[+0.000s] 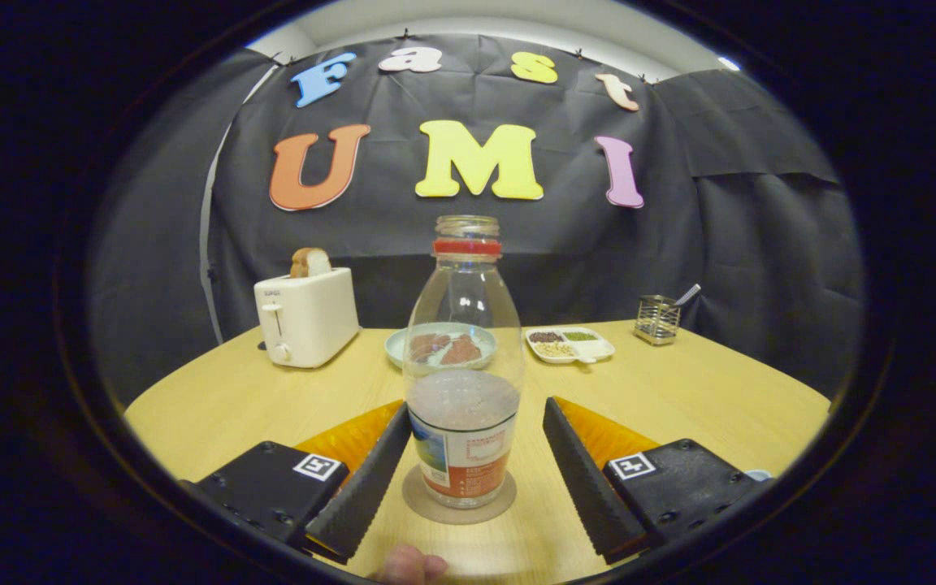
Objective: Take the bottle from table, then pour the juice into the cup, finally place the bottle on the coaster
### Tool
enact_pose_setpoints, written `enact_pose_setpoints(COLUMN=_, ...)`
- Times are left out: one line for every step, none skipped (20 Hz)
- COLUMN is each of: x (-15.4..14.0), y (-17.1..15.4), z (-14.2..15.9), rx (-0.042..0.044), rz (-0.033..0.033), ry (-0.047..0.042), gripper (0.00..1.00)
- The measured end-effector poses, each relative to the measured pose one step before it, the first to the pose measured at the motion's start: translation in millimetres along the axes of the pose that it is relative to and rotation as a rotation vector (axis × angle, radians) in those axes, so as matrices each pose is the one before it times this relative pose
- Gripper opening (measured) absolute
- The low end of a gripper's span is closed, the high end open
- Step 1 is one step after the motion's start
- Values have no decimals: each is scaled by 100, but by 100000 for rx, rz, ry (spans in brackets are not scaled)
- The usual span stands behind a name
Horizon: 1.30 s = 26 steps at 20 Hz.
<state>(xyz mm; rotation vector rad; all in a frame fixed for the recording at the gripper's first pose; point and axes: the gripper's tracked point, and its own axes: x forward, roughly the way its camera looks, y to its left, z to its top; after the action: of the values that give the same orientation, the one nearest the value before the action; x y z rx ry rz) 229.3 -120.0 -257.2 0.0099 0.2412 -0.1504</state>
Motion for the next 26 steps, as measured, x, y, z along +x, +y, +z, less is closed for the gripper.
enact_pose_setpoints(x=-307, y=-63, z=516, rx=-237, rz=162, ry=-586, gripper=100)
enact_pose_setpoints(x=-393, y=75, z=337, rx=-441, rz=501, ry=-147, gripper=100)
enact_pose_setpoints(x=-561, y=57, z=511, rx=-527, rz=141, ry=-327, gripper=100)
enact_pose_setpoints(x=-812, y=110, z=630, rx=-411, rz=748, ry=-880, gripper=100)
enact_pose_setpoints(x=-931, y=290, z=663, rx=-238, rz=730, ry=-507, gripper=100)
enact_pose_setpoints(x=-1006, y=-68, z=471, rx=-274, rz=-72, ry=145, gripper=100)
enact_pose_setpoints(x=-1204, y=-199, z=728, rx=183, rz=-1016, ry=-447, gripper=100)
enact_pose_setpoints(x=-1500, y=-159, z=1000, rx=264, rz=-396, ry=-1581, gripper=100)
enact_pose_setpoints(x=-1543, y=55, z=1371, rx=373, rz=179, ry=-2134, gripper=100)
enact_pose_setpoints(x=-1382, y=-49, z=1196, rx=99, rz=-169, ry=-1464, gripper=100)
enact_pose_setpoints(x=-1504, y=-242, z=1260, rx=-80, rz=-725, ry=-1305, gripper=100)
enact_pose_setpoints(x=-1377, y=-375, z=1321, rx=351, rz=-711, ry=-1646, gripper=100)
enact_pose_setpoints(x=-1404, y=35, z=1816, rx=817, rz=67, ry=-2470, gripper=100)
enact_pose_setpoints(x=-1321, y=136, z=1850, rx=778, rz=290, ry=-2683, gripper=100)
enact_pose_setpoints(x=-1274, y=148, z=1871, rx=469, rz=248, ry=-2246, gripper=100)
enact_pose_setpoints(x=-1186, y=-58, z=1452, rx=170, rz=214, ry=-1882, gripper=100)
enact_pose_setpoints(x=-1096, y=56, z=1471, rx=-277, rz=82, ry=-1037, gripper=100)
enact_pose_setpoints(x=-1094, y=70, z=1142, rx=-613, rz=321, ry=-482, gripper=100)
enact_pose_setpoints(x=-1143, y=-13, z=1164, rx=-849, rz=-119, ry=-497, gripper=100)
enact_pose_setpoints(x=-1090, y=-217, z=958, rx=-730, rz=-559, ry=-20, gripper=100)
enact_pose_setpoints(x=-1033, y=51, z=958, rx=-129, rz=44, ry=-1018, gripper=100)
enact_pose_setpoints(x=-997, y=116, z=856, rx=338, rz=99, ry=-572, gripper=100)
enact_pose_setpoints(x=-831, y=251, z=727, rx=755, rz=596, ry=-623, gripper=100)
enact_pose_setpoints(x=-673, y=75, z=638, rx=339, rz=671, ry=-836, gripper=100)
enact_pose_setpoints(x=-662, y=-33, z=454, rx=129, rz=525, ry=-579, gripper=100)
enact_pose_setpoints(x=-650, y=-147, z=589, rx=-256, rz=276, ry=-1484, gripper=100)
